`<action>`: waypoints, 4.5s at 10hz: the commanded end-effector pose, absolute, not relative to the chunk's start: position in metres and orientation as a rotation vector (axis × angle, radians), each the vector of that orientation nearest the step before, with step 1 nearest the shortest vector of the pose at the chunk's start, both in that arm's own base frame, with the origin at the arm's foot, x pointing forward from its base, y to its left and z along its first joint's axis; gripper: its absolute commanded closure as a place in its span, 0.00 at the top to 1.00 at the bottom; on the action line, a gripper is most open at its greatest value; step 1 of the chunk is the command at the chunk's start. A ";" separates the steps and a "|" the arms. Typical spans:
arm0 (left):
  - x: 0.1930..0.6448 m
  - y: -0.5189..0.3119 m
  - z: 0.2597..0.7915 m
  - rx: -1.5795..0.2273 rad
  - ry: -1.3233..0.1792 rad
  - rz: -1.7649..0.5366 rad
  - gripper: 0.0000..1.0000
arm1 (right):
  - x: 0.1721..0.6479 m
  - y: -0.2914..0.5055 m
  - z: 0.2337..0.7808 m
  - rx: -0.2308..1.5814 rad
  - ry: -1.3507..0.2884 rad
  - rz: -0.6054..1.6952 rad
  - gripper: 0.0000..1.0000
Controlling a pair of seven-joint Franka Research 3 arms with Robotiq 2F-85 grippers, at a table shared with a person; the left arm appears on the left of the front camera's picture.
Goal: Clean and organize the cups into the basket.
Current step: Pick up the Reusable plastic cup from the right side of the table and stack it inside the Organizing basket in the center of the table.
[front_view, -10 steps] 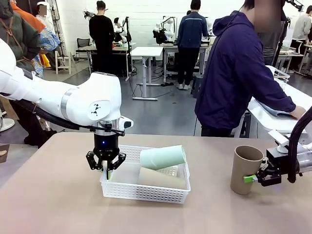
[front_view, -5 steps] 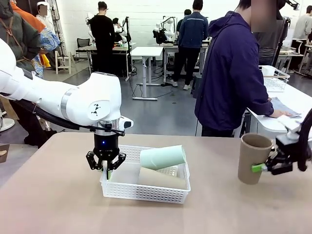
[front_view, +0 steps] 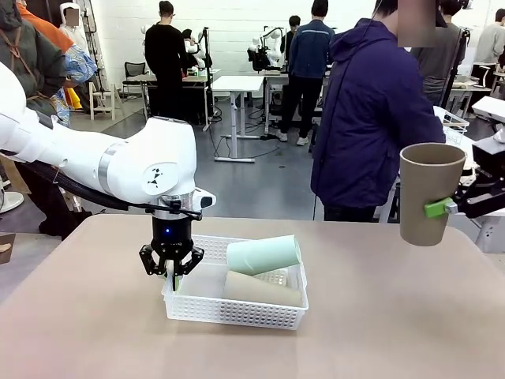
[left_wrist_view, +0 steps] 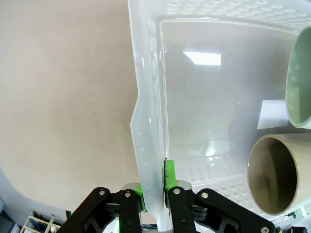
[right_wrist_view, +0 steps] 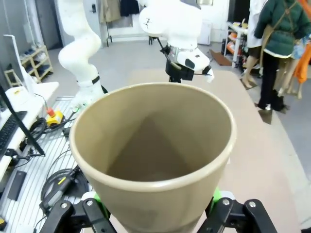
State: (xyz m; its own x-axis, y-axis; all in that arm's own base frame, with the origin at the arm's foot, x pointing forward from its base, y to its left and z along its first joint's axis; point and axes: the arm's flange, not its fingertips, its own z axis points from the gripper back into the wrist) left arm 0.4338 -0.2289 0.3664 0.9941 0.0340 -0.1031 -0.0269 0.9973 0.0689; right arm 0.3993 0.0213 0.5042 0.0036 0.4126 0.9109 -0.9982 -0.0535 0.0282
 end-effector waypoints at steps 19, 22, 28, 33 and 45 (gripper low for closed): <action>0.434 -0.229 0.369 0.073 0.096 0.027 0.00 | 0.478 0.332 0.496 0.266 0.224 1.782 0.85; 0.434 -0.229 0.369 0.073 0.096 0.027 0.00 | 0.488 0.359 0.465 0.257 0.191 1.830 0.85; 0.434 -0.229 0.369 0.073 0.096 0.027 0.00 | 0.493 0.377 0.425 0.060 0.053 1.761 0.85; 0.434 -0.229 0.369 0.073 0.096 0.027 0.00 | 0.500 0.378 0.429 0.095 0.056 1.778 0.85; 0.434 -0.229 0.369 0.073 0.096 0.027 0.00 | 0.475 0.411 0.391 0.114 0.022 1.747 0.85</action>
